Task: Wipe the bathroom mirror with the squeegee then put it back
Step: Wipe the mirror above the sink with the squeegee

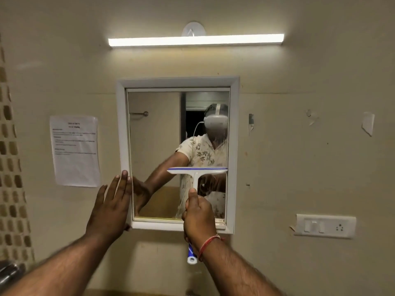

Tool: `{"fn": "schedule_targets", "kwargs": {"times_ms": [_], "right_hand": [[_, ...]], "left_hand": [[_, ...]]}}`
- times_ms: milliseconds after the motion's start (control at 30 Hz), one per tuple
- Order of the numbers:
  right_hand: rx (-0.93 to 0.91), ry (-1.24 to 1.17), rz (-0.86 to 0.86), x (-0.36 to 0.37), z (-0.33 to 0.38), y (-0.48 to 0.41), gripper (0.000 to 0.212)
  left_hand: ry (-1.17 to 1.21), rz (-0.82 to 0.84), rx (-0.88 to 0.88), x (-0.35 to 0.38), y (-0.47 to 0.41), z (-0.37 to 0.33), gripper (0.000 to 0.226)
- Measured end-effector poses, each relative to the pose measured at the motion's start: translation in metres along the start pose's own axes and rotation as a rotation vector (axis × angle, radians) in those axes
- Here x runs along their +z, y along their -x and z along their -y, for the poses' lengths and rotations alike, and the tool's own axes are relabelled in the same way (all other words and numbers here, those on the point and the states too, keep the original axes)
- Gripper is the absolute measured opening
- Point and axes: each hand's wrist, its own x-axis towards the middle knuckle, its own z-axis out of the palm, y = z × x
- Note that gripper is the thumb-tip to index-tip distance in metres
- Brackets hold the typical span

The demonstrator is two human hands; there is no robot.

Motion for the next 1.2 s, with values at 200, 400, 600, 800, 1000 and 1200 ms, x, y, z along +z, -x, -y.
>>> {"fn": "schedule_targets", "kwargs": {"times_ms": [200, 400, 600, 800, 1000, 1200], "right_hand": [[-0.003, 0.007, 0.011, -0.002, -0.029, 0.013, 0.066], [0.049, -0.03, 0.051, -0.002, -0.058, 0.034, 0.054], [0.097, -0.035, 0.07, -0.002, -0.078, 0.047, 0.048], [0.251, -0.05, 0.068, 0.007, -0.114, 0.067, 0.061], [0.261, -0.017, 0.081, 0.008, -0.128, 0.075, 0.056], [0.273, -0.007, 0.1, 0.004, -0.125, 0.076, 0.054]], "left_hand": [[0.006, 0.08, -0.05, 0.017, 0.017, -0.01, 0.184], [0.026, 0.106, -0.076, 0.033, 0.032, -0.019, 0.181], [0.009, 0.127, -0.1, 0.05, 0.045, -0.024, 0.177], [-0.029, 0.152, -0.107, 0.06, 0.053, -0.026, 0.174], [-0.042, 0.149, -0.13, 0.07, 0.057, -0.027, 0.173], [-0.039, 0.098, -0.106, 0.077, 0.061, -0.028, 0.17]]}}
